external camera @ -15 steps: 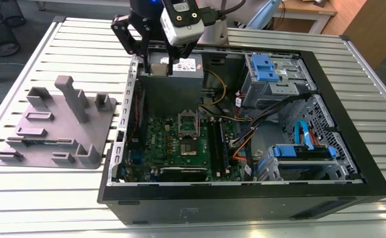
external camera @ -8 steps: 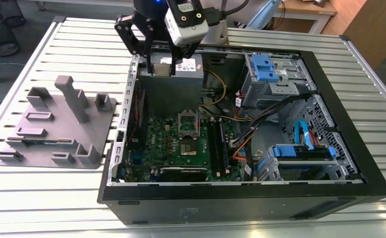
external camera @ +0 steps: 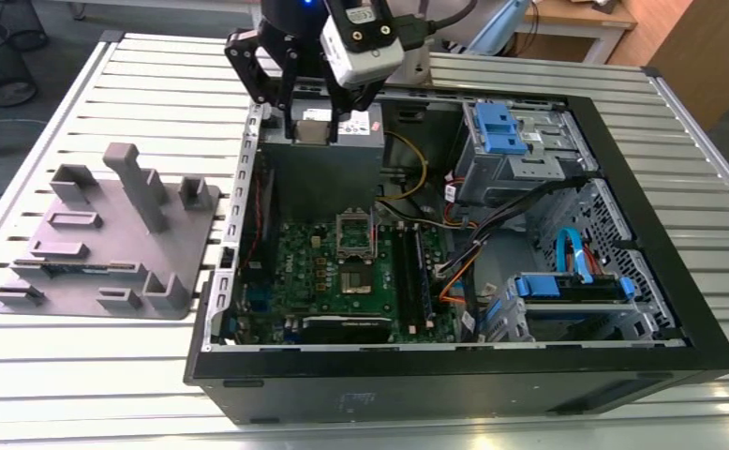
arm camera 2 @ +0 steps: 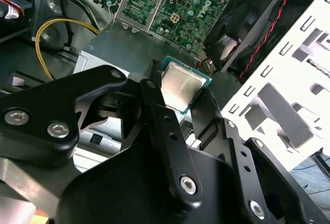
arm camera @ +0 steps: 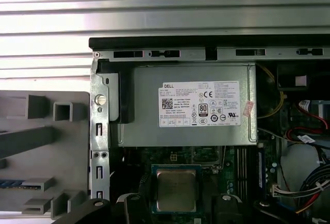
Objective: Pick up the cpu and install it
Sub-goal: 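Pick up the cpu and move it towards the insertion slot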
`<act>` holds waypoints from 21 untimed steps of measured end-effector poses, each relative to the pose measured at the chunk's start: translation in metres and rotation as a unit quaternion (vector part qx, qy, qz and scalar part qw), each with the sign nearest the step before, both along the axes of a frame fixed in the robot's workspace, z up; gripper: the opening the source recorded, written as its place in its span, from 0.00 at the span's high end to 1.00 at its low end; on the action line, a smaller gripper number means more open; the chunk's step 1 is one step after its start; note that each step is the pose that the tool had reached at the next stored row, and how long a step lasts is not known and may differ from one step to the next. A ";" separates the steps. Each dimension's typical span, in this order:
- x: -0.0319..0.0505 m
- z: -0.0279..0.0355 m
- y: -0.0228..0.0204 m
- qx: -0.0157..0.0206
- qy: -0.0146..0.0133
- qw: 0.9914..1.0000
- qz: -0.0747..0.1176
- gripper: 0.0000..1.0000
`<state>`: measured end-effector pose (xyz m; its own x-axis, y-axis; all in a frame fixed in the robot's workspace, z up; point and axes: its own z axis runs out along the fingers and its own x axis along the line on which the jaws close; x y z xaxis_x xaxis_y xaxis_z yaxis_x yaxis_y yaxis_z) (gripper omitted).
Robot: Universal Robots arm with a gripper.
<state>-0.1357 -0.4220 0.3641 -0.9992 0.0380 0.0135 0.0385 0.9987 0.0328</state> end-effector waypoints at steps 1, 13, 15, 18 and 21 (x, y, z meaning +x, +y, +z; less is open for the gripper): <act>0.0007 0.0000 0.0000 0.000 0.000 1.000 0.000 0.53; 0.0085 0.0000 0.0000 0.000 0.000 1.000 0.000 0.53; 0.0090 0.0000 0.0000 0.000 0.000 1.000 0.000 0.53; 0.0091 -0.0001 0.0000 0.000 0.000 1.000 0.000 0.53; 0.0092 -0.0002 -0.0003 0.000 0.000 1.000 0.000 0.53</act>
